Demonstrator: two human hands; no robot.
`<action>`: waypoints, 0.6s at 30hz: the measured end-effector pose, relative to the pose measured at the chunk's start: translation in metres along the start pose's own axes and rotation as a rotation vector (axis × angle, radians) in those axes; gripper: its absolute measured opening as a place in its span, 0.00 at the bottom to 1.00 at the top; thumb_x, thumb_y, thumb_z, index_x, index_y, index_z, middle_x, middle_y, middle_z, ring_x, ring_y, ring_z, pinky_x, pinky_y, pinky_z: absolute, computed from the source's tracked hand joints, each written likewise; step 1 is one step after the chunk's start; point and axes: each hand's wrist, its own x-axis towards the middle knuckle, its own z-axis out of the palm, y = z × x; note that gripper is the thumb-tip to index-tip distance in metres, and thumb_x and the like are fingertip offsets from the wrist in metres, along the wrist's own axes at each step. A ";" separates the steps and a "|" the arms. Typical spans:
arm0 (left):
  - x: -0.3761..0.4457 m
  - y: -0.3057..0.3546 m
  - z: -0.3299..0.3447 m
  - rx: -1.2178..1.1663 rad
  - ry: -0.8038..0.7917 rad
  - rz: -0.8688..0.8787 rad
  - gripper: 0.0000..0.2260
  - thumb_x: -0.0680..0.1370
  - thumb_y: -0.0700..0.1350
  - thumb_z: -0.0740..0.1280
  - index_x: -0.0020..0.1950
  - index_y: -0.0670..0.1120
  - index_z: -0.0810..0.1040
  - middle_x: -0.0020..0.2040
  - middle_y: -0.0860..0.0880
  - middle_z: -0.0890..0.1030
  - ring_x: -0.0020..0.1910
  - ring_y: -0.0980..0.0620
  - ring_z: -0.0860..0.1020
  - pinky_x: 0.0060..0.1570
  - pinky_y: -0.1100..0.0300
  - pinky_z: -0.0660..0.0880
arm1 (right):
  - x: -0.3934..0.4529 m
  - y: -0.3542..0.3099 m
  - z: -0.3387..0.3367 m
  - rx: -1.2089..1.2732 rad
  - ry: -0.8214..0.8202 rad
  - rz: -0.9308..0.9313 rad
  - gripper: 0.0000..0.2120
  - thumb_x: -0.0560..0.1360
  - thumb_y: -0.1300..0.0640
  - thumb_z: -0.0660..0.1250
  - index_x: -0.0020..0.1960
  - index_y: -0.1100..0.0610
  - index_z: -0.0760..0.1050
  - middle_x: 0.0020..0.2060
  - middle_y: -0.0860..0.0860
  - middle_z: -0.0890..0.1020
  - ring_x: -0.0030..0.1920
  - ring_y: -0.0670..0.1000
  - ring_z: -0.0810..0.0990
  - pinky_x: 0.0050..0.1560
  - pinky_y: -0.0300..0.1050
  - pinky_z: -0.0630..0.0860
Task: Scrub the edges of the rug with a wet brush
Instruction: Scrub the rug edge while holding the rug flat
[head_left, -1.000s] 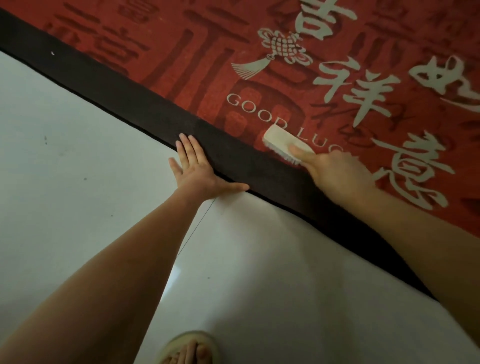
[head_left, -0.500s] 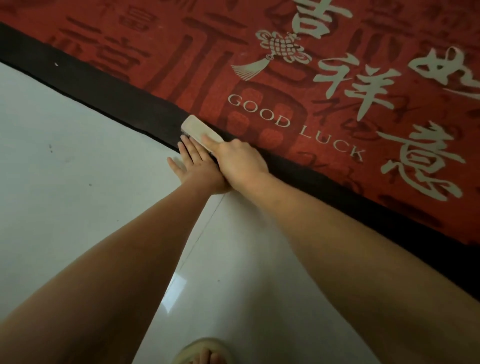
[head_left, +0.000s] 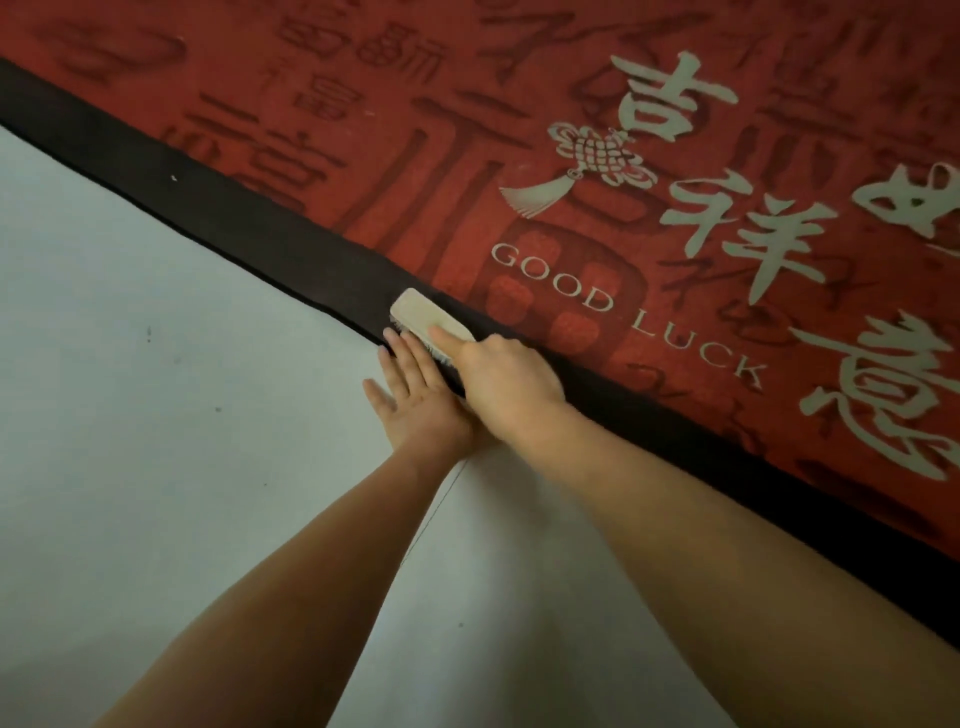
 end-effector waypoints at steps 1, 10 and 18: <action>0.001 0.000 0.001 0.012 0.007 -0.001 0.52 0.76 0.64 0.62 0.74 0.38 0.26 0.75 0.39 0.26 0.76 0.42 0.30 0.75 0.39 0.40 | 0.001 -0.001 0.002 0.012 0.005 0.002 0.26 0.82 0.58 0.54 0.77 0.43 0.53 0.54 0.58 0.80 0.53 0.59 0.80 0.49 0.51 0.74; -0.002 0.006 -0.010 -0.061 -0.065 -0.021 0.70 0.60 0.78 0.66 0.73 0.37 0.24 0.74 0.40 0.25 0.75 0.42 0.28 0.73 0.42 0.35 | -0.043 0.035 -0.009 -0.070 -0.105 -0.037 0.29 0.80 0.61 0.56 0.76 0.40 0.54 0.51 0.57 0.80 0.51 0.60 0.80 0.40 0.49 0.67; -0.005 0.001 -0.004 -0.115 -0.009 0.023 0.65 0.65 0.74 0.65 0.73 0.37 0.24 0.73 0.40 0.24 0.75 0.44 0.27 0.74 0.50 0.33 | -0.045 0.029 -0.007 -0.060 -0.105 -0.030 0.29 0.80 0.60 0.56 0.76 0.40 0.52 0.50 0.57 0.80 0.51 0.60 0.80 0.41 0.49 0.69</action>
